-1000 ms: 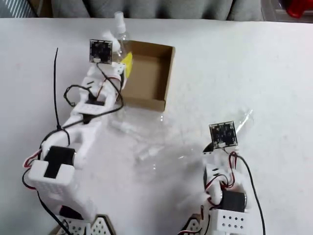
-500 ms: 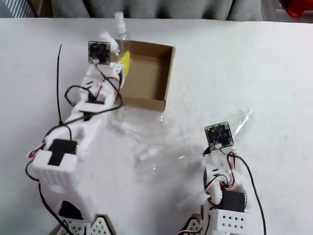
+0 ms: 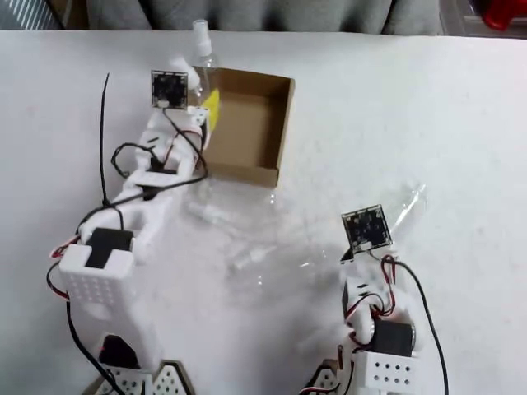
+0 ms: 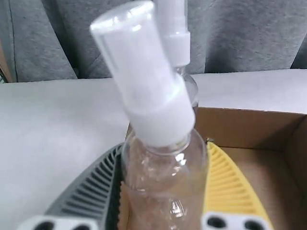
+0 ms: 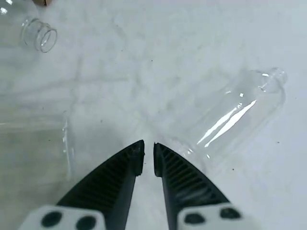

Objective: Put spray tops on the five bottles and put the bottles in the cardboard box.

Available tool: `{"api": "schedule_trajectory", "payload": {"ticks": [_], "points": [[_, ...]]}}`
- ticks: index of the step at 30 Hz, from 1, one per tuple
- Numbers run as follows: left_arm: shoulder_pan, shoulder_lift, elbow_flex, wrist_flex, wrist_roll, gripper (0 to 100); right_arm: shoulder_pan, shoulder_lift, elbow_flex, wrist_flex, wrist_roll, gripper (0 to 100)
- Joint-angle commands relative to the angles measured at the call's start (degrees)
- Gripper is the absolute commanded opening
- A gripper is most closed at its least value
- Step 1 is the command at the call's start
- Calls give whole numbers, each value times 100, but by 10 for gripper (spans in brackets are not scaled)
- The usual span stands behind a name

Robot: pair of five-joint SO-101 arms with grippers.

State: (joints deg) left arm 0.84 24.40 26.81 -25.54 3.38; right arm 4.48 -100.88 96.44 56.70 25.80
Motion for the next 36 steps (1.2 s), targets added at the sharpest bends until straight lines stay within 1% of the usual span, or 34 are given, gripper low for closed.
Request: {"api": "schedule_trajectory", "payload": {"ticks": [1,7,25,27,31,33,36], "points": [[-119,-22,-484,-158,-26,164,-48,40,53,22,53,16],[-189,268,-747,-158,-26,162,-40,40,53,22,53,16],[-154,295,-747,-158,-26,167,-40,40,53,22,53,16],[-154,295,-747,-158,-26,191,-40,40,53,22,53,16],[-171,295,-703,-123,132,286,-40,40,53,22,53,16],[-180,295,-738,62,193,288,-40,40,53,22,53,16],[-198,268,-747,105,202,291,-40,40,53,22,53,16]]}}
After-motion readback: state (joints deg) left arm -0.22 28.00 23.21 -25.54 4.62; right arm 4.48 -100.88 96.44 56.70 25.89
